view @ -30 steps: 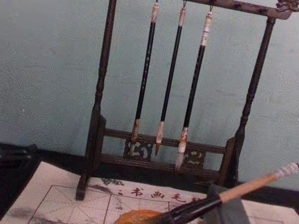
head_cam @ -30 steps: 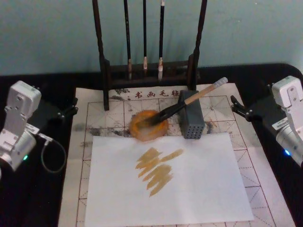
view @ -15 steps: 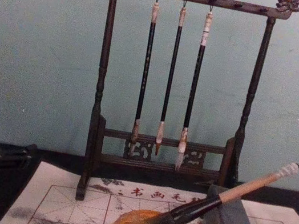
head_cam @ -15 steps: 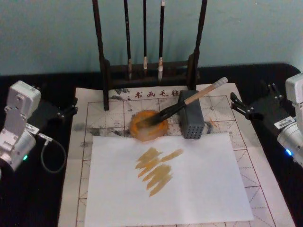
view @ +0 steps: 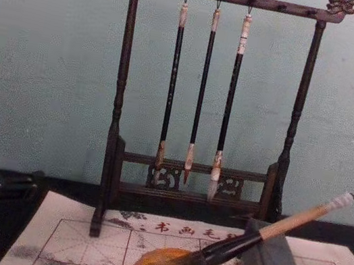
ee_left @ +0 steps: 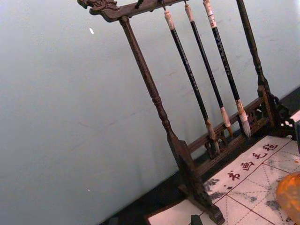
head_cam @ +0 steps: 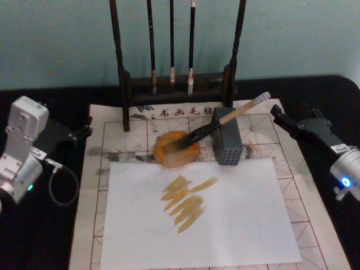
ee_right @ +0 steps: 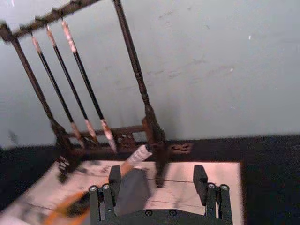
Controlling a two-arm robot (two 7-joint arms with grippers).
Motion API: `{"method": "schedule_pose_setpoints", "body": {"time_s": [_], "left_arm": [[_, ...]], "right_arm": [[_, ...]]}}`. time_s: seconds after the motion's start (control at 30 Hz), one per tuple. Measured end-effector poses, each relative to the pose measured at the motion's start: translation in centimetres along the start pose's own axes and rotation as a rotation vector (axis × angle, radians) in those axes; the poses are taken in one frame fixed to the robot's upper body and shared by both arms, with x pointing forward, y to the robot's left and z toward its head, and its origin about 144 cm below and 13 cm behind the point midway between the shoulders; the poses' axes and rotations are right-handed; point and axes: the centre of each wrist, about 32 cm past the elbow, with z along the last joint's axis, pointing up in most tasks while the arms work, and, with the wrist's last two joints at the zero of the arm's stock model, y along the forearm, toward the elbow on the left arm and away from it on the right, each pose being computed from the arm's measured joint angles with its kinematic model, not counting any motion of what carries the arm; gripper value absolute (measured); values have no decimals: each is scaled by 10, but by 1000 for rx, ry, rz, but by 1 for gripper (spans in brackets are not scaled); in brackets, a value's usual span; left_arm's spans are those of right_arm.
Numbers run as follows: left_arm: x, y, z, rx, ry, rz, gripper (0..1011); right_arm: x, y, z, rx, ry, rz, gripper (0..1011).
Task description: Pick up the brush from the inkstone, write on the paper, then place the brush back to its original position.
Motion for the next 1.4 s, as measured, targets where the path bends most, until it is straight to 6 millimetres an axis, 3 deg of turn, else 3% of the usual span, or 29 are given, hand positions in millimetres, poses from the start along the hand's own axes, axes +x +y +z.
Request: {"method": "schedule_pose_setpoints", "body": {"time_s": [0.2, 0.73, 1.4], "left_arm": [[0, 0, 0, 0, 0, 0, 1001], [0, 0, 0, 0, 0, 0, 1001], [0, 0, 0, 0, 0, 0, 1001]], "right_arm": [[1, 7, -11, 1, 194, 61, 1002], [7, 29, -28, 28, 511, 128, 1002], [7, 54, -42, 21, 561, 179, 1002]]}}
